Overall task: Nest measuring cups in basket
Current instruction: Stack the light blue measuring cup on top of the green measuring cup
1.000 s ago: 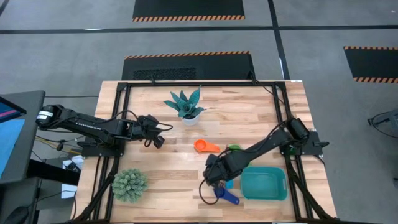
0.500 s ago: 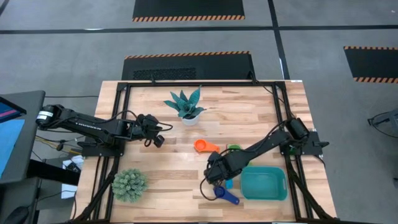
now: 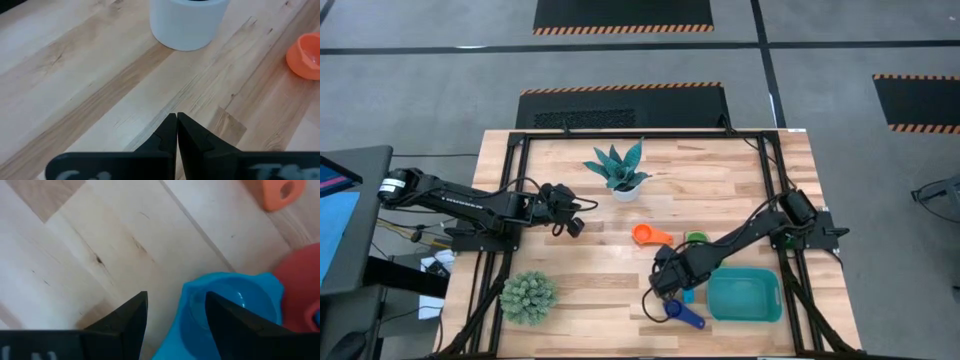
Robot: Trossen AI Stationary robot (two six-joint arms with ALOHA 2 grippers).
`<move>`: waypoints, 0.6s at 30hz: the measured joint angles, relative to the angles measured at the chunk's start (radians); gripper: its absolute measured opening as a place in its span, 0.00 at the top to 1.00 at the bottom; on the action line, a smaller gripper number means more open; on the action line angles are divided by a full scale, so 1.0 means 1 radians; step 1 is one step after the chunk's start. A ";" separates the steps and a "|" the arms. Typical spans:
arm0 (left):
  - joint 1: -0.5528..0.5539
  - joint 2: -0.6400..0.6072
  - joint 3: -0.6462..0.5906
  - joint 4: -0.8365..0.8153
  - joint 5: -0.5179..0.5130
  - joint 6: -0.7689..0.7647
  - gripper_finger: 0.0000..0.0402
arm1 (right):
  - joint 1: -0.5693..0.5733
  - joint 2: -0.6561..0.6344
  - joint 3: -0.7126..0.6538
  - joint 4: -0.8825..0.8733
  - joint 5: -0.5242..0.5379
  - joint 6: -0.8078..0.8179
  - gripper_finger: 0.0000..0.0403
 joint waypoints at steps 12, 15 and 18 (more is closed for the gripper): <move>0.000 0.000 0.000 0.000 0.001 -0.001 1.00 | 0.009 0.033 0.001 0.025 -0.033 0.017 0.48; 0.000 0.000 0.000 0.000 0.004 -0.001 1.00 | 0.008 0.051 0.002 0.024 -0.053 0.013 0.51; 0.000 0.000 0.000 0.005 0.008 -0.002 1.00 | 0.007 0.061 0.002 0.045 -0.075 0.003 0.56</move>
